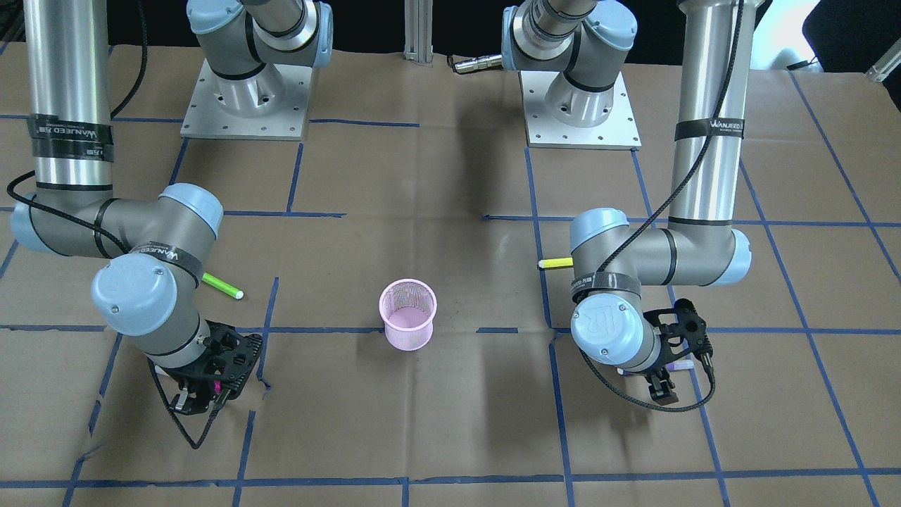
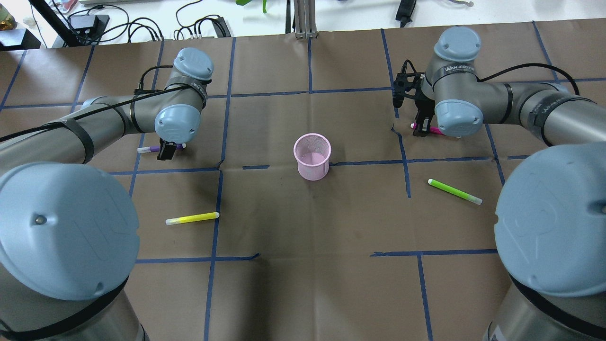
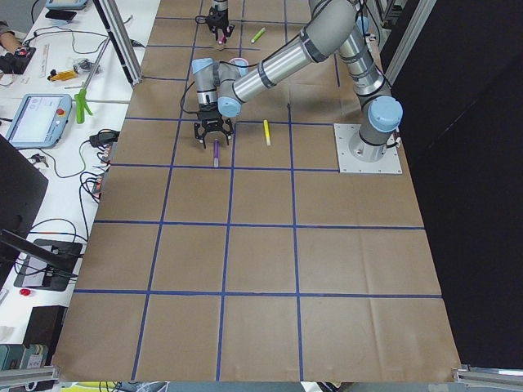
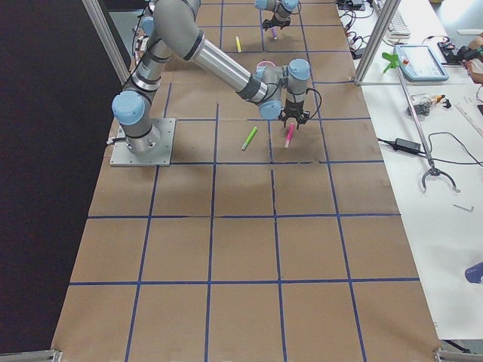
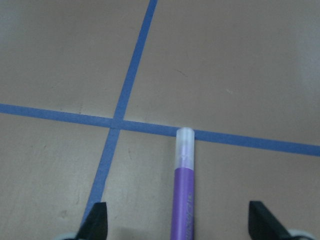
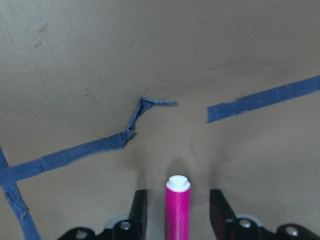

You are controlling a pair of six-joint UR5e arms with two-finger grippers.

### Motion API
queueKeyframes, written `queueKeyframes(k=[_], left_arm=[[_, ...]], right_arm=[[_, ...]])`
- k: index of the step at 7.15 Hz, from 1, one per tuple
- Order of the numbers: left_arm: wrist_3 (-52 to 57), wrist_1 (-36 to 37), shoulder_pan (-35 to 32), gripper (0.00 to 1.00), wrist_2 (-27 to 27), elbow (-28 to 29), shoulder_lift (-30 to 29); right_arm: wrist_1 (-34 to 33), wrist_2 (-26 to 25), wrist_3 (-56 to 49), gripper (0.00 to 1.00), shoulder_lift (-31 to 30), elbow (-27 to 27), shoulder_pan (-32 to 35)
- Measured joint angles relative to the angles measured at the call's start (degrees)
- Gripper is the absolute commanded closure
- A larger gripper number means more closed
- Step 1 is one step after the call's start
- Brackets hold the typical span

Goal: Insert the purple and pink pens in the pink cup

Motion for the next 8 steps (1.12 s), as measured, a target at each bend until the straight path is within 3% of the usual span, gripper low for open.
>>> queueKeyframes(k=[2,4,8], left_arm=[[1.50,1.01,-0.17,0.01,-0.15,-1.06,-0.13],[2.00,1.43,-0.34,0.01,-0.33,-1.89,-0.20],[2.18,2.56,-0.12,0.01,-0.42,-1.99,-0.27]], right_arm=[[0.00,0.02,-0.06,0.66,0.16,0.34,0.00],[0.01,-0.05,-0.07,0.87,0.26,0.35,0.00],[0.01,0.21,-0.11,0.91,-0.90,-0.57,0.00]])
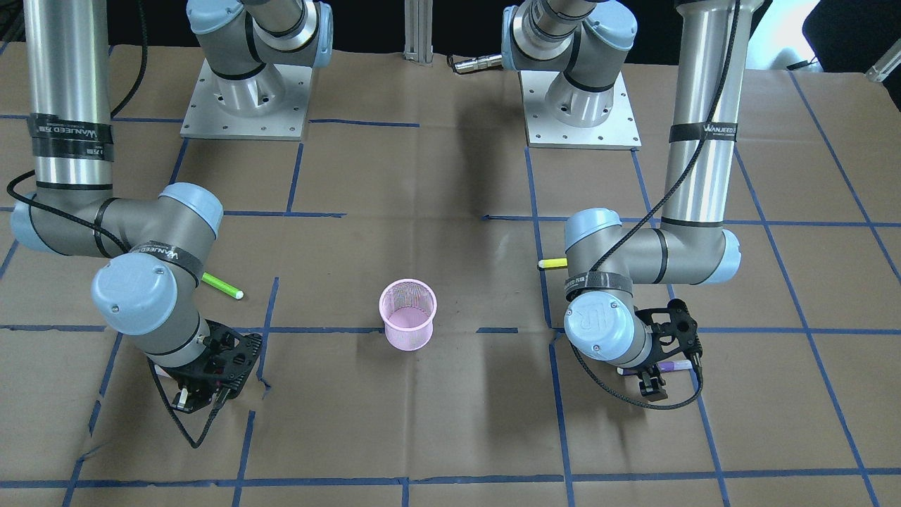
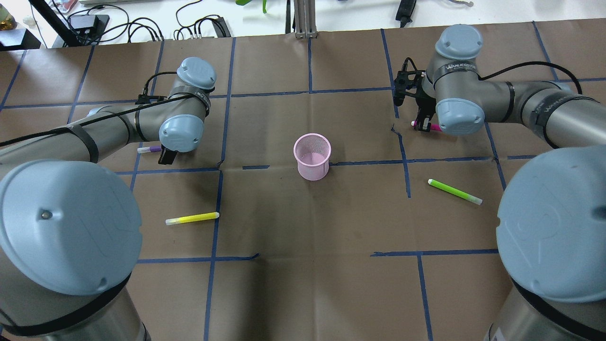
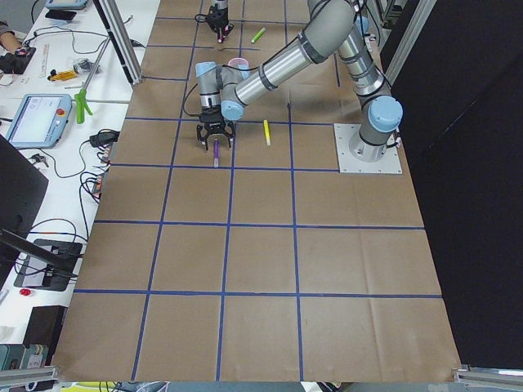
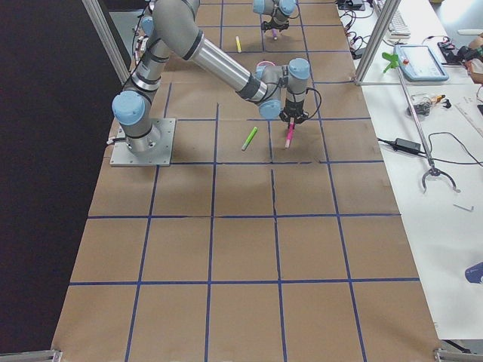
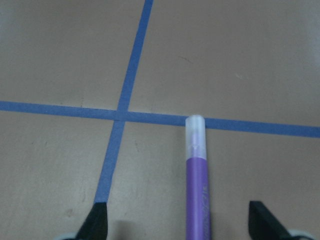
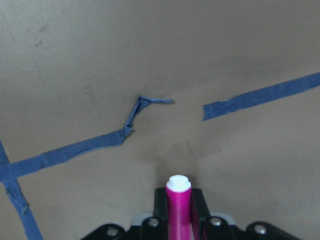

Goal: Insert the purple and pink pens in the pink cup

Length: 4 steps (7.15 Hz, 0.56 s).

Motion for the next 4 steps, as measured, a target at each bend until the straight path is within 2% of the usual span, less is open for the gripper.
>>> queueKeyframes(k=[1,3,4], left_arm=[[0.19,0.27,0.04,0.03,0.03,-0.02,0.00],[1.01,0.39,0.08,0.13,0.11,-0.05,0.00],[1.23,0.39,0.08,0.14,0.11,-0.08,-0.06]], right_arm=[[0.16,1.57,0.02,0.91,-1.28,-1.05,0.01],[0.61,9.84,0.20,0.91,-5.98,-1.87,0.10],[0.71,14.77,0.91,0.92,-9.44,-1.33,0.27]])
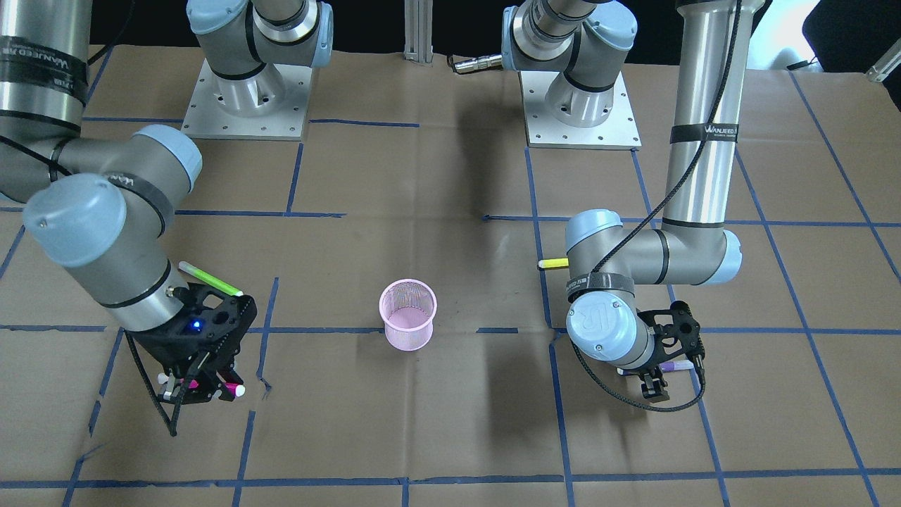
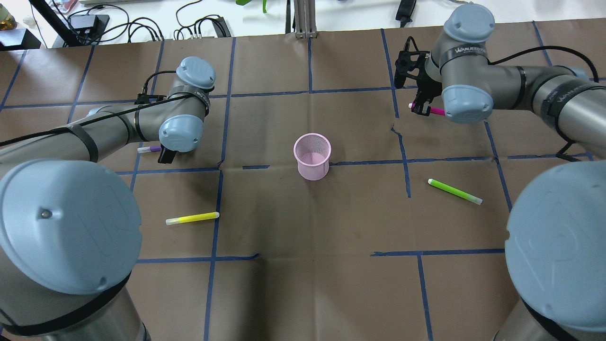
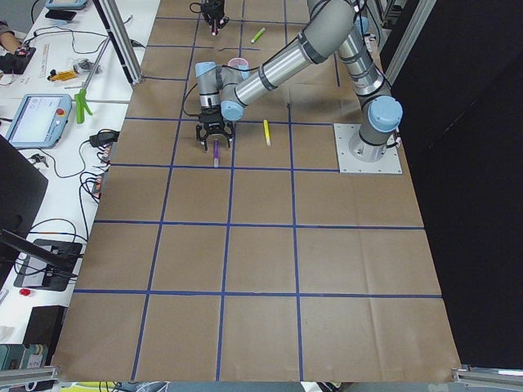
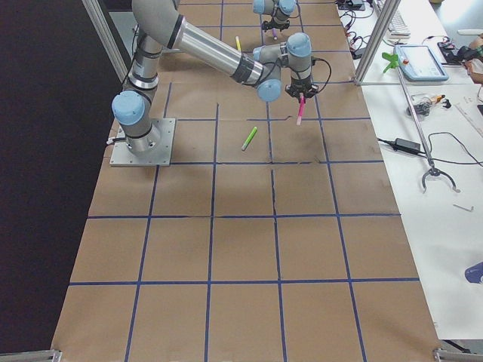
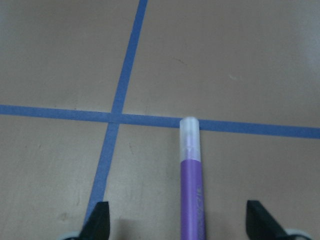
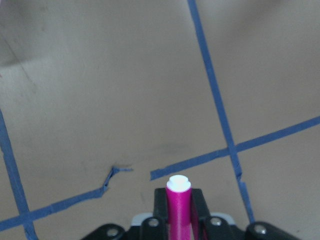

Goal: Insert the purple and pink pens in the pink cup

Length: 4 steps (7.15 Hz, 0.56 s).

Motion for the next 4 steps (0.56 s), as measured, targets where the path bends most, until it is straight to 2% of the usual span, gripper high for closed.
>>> queueKeyframes(k=[1,2,4], left_arm=[[0.09,0.00,0.00,0.22,-0.01,-0.04,-0.08],[0.11,0.04,-0.01,0.36,0.01,-0.03,-0.11],[0.07,0.15,-0.07,0.46,-0.03,0.01,-0.34]], right_arm=[[-0.17,5.06,2.52,0.93,-3.88,1.52,0.46],[-1.05,8.96,5.72,0.93,-7.23,3.40,1.28],[-4.52,17.58,10.04,0.93,-10.09,5.26,3.05]])
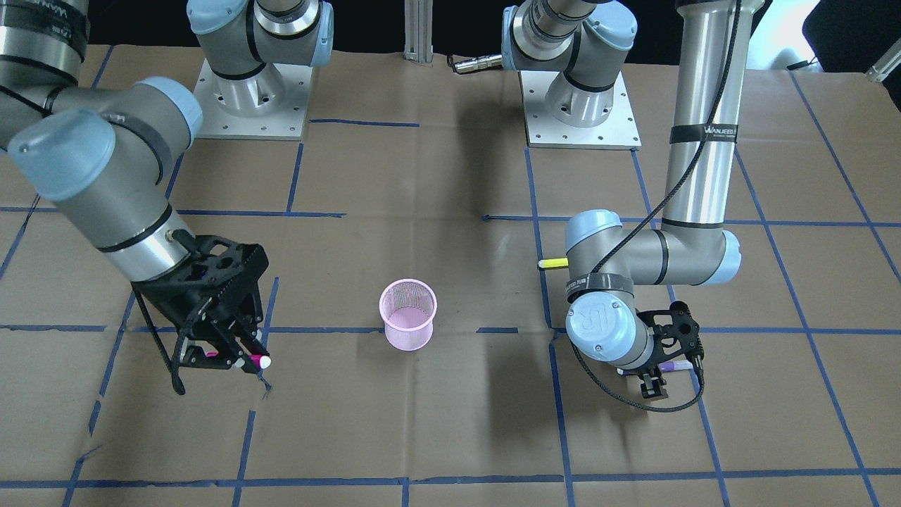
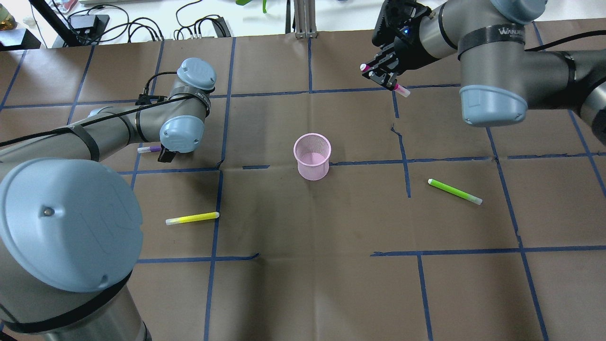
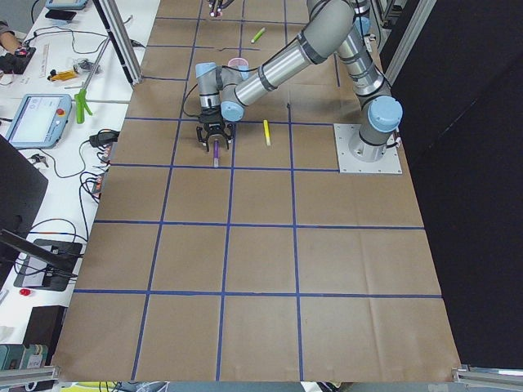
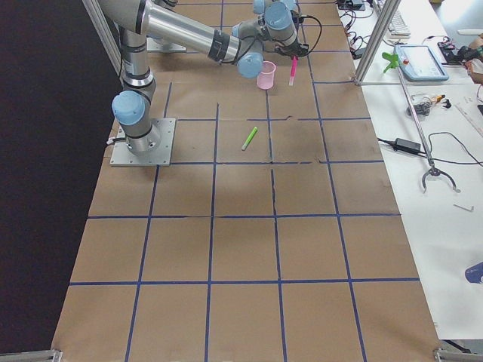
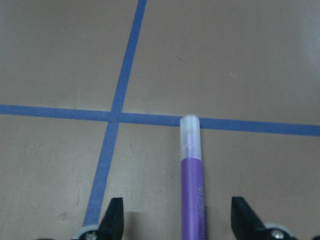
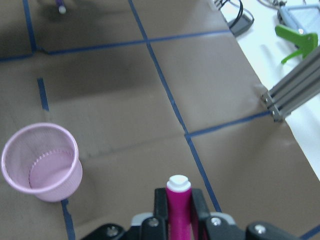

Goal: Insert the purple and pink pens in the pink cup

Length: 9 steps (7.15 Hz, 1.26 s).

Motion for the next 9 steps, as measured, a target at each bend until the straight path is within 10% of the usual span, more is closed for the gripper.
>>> queueKeyframes(k=[3,9], left_arm=[[0.05,0.10,-0.04,0.96,-0.21,0.11,-0.21],[1.90,-0.04,0.10,1.00,-1.91,0.44,1.95]], right_arm=[[-11.85,8.60,9.96,0.94,0.44,1.39,3.71],[-32.93,12.93,18.78,0.93,9.71,8.53,9.48]])
